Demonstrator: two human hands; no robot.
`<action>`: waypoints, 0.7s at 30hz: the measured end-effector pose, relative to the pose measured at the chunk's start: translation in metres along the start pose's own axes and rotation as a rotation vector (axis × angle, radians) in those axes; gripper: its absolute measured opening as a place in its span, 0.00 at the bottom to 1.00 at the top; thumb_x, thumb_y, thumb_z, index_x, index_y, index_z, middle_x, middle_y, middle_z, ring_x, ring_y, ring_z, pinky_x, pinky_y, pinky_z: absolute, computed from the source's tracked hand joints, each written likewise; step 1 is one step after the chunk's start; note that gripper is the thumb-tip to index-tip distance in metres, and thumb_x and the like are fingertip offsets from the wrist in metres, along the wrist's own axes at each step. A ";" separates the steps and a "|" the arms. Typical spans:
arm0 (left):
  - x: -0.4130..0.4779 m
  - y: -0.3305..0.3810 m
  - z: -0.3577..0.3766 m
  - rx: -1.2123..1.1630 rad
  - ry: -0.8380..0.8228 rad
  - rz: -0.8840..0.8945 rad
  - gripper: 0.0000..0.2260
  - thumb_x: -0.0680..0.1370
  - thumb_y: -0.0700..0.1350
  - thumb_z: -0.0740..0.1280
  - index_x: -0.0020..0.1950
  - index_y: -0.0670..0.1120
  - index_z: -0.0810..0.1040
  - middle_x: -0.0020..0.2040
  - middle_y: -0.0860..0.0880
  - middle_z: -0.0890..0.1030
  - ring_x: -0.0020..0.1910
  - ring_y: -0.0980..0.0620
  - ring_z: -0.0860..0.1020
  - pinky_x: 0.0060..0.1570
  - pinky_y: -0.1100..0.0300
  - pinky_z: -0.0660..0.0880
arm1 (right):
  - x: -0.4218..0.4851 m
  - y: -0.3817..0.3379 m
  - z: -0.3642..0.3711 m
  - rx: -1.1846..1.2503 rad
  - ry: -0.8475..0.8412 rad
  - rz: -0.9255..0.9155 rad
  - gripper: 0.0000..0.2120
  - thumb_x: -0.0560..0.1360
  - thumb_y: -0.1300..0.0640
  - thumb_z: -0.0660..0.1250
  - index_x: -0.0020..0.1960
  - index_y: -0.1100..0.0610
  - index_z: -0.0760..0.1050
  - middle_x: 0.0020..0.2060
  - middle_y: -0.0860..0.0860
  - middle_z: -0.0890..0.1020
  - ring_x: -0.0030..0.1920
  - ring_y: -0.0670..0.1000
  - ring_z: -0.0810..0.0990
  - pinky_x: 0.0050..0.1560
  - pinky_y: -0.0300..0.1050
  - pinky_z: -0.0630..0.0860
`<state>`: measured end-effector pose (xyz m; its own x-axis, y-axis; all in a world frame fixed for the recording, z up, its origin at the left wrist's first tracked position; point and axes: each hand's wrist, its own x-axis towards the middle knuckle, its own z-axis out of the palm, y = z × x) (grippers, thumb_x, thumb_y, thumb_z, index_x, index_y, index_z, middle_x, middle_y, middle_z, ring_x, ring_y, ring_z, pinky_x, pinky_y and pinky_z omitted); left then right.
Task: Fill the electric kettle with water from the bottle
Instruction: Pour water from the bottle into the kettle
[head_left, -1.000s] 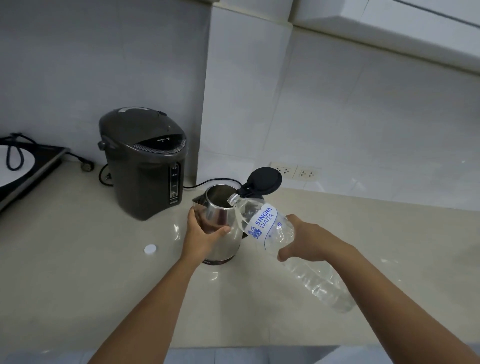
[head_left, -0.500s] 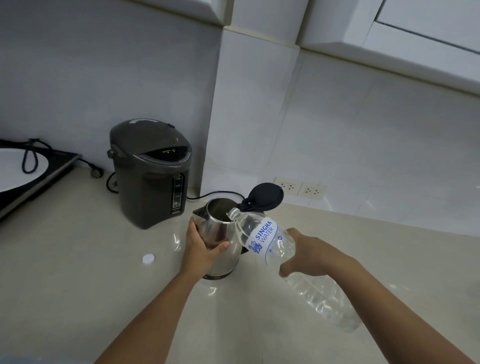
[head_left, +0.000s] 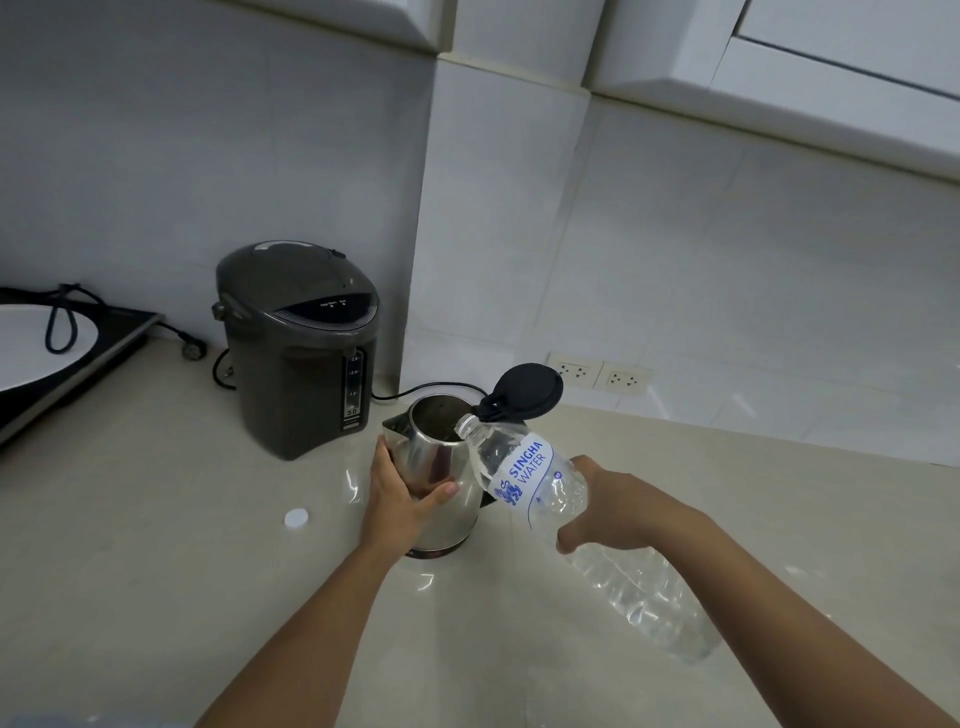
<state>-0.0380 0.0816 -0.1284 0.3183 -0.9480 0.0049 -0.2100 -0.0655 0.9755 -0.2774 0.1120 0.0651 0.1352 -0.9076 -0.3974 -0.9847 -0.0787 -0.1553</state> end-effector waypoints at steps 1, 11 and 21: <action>-0.002 0.003 0.000 0.003 0.006 0.009 0.61 0.55 0.74 0.76 0.78 0.55 0.50 0.76 0.48 0.64 0.71 0.43 0.73 0.69 0.43 0.72 | 0.000 0.000 0.000 0.000 -0.002 0.001 0.45 0.64 0.45 0.76 0.74 0.47 0.55 0.49 0.49 0.77 0.50 0.54 0.78 0.52 0.49 0.78; -0.001 0.000 0.000 0.003 0.018 0.016 0.62 0.56 0.73 0.76 0.79 0.53 0.49 0.76 0.48 0.65 0.72 0.44 0.71 0.70 0.43 0.72 | 0.003 -0.001 -0.002 -0.041 -0.002 0.006 0.45 0.63 0.44 0.76 0.73 0.47 0.56 0.49 0.50 0.78 0.50 0.54 0.79 0.53 0.51 0.78; -0.005 0.007 0.000 0.011 0.026 0.030 0.60 0.58 0.70 0.77 0.80 0.49 0.50 0.76 0.47 0.65 0.74 0.45 0.68 0.71 0.46 0.71 | 0.004 -0.003 -0.007 -0.091 -0.008 0.013 0.46 0.64 0.43 0.76 0.74 0.47 0.55 0.51 0.50 0.77 0.51 0.54 0.78 0.54 0.50 0.78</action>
<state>-0.0406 0.0865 -0.1218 0.3353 -0.9413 0.0399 -0.2302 -0.0407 0.9723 -0.2750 0.1053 0.0704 0.1231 -0.9057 -0.4057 -0.9922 -0.1045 -0.0677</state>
